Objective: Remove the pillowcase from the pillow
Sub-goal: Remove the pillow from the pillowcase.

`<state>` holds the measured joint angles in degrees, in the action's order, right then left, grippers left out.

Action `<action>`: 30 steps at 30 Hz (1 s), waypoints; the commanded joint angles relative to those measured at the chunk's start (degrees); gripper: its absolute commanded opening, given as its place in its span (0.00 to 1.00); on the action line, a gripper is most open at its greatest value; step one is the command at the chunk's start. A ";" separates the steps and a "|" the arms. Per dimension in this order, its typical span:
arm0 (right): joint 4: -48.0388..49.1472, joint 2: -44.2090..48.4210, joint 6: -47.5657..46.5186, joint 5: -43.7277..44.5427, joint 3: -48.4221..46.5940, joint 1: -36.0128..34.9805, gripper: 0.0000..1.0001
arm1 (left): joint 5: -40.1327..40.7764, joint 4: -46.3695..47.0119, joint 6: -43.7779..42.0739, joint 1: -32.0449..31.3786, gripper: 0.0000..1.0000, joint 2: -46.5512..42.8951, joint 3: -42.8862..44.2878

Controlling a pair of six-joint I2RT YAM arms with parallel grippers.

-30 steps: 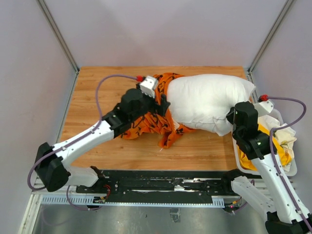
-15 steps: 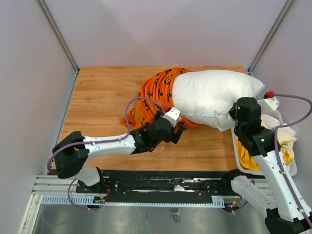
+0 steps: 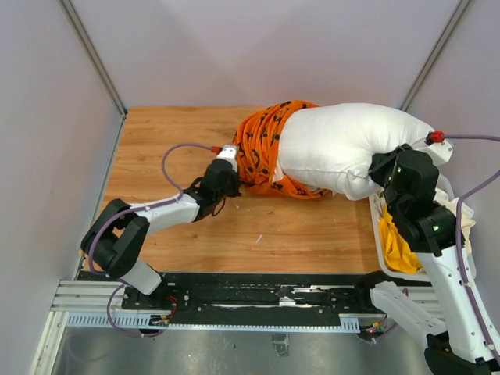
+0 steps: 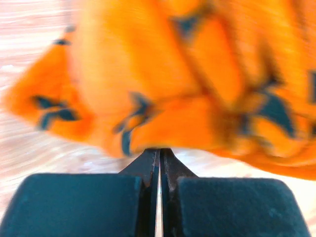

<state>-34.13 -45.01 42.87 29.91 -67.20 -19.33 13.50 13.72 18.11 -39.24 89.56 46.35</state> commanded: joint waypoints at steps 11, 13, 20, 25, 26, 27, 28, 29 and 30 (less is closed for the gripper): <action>7.67 -1.99 -6.55 -12.37 -8.34 1.76 0.01 | -11.73 5.69 10.59 25.88 0.26 -15.25 -12.61; 7.91 -2.58 -6.13 -13.88 -7.78 1.77 0.01 | -13.16 5.95 10.52 25.88 0.61 -18.30 -12.86; 8.15 -4.37 -5.63 -16.38 -7.18 1.83 0.01 | -10.52 0.03 7.42 25.93 0.99 -28.80 -8.97; 8.82 -5.04 -5.74 -18.09 -7.59 1.84 0.01 | -11.67 -4.26 3.49 25.93 0.99 -23.31 -4.30; 8.82 -5.14 -5.60 -18.69 -7.56 1.79 0.01 | -12.63 -5.03 3.05 25.89 0.99 -21.31 -3.30; 8.94 -5.24 -5.38 -19.15 -7.37 1.79 0.01 | -13.83 -5.47 2.85 25.89 0.99 -19.16 -2.53; 9.00 -5.33 -5.20 -19.60 -7.24 1.81 0.01 | -14.78 -5.56 2.74 25.88 0.99 -17.32 -1.93; 9.06 -5.47 -5.05 -19.82 -7.19 1.84 0.01 | -15.68 -5.25 2.91 25.90 0.99 -15.77 -1.65; 9.08 -5.60 -5.05 -20.06 -7.11 1.84 0.01 | -16.58 -4.54 3.11 25.90 0.99 -14.47 -1.64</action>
<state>-31.11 -50.43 37.04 13.85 -72.49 -19.29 0.91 12.21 23.11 -13.34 69.54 43.59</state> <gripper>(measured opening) 0.112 0.992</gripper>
